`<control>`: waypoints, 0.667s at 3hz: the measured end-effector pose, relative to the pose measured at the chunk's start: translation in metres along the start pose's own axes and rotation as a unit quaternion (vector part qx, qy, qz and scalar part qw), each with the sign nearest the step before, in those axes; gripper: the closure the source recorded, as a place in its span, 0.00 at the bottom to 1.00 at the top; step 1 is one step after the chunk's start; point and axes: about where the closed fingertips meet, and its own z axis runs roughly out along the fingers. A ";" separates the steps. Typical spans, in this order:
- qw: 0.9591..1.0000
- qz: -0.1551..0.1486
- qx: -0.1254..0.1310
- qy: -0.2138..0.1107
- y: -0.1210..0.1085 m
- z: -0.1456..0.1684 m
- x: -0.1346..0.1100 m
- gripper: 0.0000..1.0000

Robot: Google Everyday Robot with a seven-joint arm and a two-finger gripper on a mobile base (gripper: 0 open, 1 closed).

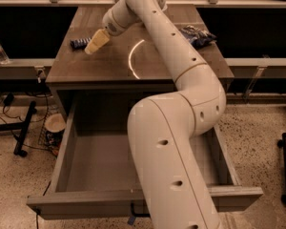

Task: Place rxbar blueberry into top drawer

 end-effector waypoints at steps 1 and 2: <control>0.999 0.050 0.000 0.006 -0.003 0.023 0.007 0.00; 0.997 0.078 -0.008 -0.007 -0.001 0.033 0.003 0.18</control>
Offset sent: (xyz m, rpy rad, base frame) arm 0.0486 0.0227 -0.0058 0.1369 0.1483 -0.1114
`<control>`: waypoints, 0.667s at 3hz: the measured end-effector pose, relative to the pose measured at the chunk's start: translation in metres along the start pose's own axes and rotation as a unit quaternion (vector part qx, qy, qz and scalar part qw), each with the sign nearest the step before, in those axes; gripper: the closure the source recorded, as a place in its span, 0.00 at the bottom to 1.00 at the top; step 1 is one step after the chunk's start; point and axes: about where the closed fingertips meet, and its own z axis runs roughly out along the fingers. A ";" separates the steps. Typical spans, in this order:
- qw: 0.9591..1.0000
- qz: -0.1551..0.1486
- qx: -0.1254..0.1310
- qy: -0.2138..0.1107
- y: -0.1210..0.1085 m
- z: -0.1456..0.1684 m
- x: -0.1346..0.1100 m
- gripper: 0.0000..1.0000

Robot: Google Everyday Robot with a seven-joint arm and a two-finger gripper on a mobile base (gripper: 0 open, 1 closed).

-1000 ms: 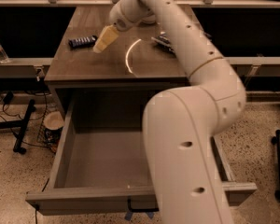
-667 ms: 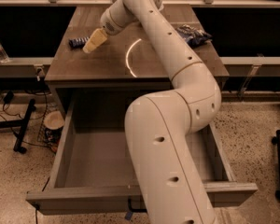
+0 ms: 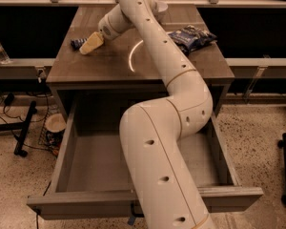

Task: Place rxbar blueberry into top drawer

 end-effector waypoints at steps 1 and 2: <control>1.000 -0.006 -0.011 -0.029 0.006 -0.010 -0.018 0.49; 0.999 -0.023 -0.017 -0.043 0.011 -0.019 -0.030 0.72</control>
Offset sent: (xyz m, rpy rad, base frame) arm -0.0022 0.0029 0.0661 0.0933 -0.0983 0.0876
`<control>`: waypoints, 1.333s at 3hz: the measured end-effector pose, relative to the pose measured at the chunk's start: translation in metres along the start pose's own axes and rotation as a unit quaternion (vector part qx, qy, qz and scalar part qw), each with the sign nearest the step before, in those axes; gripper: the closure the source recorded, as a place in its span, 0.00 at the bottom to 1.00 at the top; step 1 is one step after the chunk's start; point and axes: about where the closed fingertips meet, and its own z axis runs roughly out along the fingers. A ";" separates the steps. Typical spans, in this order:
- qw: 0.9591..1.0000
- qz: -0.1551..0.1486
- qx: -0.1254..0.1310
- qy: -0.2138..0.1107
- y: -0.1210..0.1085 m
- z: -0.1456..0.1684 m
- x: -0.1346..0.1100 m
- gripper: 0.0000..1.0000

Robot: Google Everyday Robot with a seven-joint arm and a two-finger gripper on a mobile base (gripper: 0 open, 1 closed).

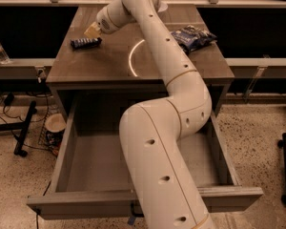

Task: Place rxbar blueberry into top drawer

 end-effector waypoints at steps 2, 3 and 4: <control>1.000 -0.007 -0.012 0.014 0.006 0.000 0.009 0.92; 1.000 -0.007 -0.009 0.004 0.005 -0.004 0.002 0.68; 0.999 -0.029 0.005 -0.014 0.005 -0.012 -0.022 0.37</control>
Offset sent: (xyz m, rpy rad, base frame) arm -0.0062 -0.0053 -0.0034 -0.0222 0.0078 0.0206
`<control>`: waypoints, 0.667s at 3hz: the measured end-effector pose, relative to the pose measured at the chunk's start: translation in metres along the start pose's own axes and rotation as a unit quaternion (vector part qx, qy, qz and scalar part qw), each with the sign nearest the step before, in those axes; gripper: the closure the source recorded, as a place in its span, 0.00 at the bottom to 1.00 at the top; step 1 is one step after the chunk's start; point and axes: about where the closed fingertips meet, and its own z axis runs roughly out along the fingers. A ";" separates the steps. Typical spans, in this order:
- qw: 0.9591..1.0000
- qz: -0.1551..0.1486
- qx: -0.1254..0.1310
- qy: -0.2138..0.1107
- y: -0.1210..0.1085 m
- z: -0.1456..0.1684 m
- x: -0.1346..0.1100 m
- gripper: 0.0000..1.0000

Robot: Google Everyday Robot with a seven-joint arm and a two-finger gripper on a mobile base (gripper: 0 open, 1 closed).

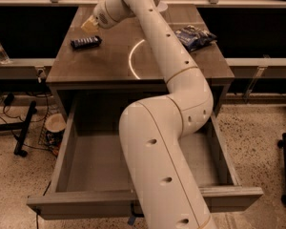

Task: Place rxbar blueberry into top drawer

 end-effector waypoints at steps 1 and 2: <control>1.000 -0.003 0.010 -0.001 -0.003 -0.003 -0.005 0.14; 1.000 0.007 0.006 0.011 -0.004 0.003 0.009 0.00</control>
Offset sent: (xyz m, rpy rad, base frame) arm -0.0066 -0.0148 -0.0069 -0.0302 0.0075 -0.0371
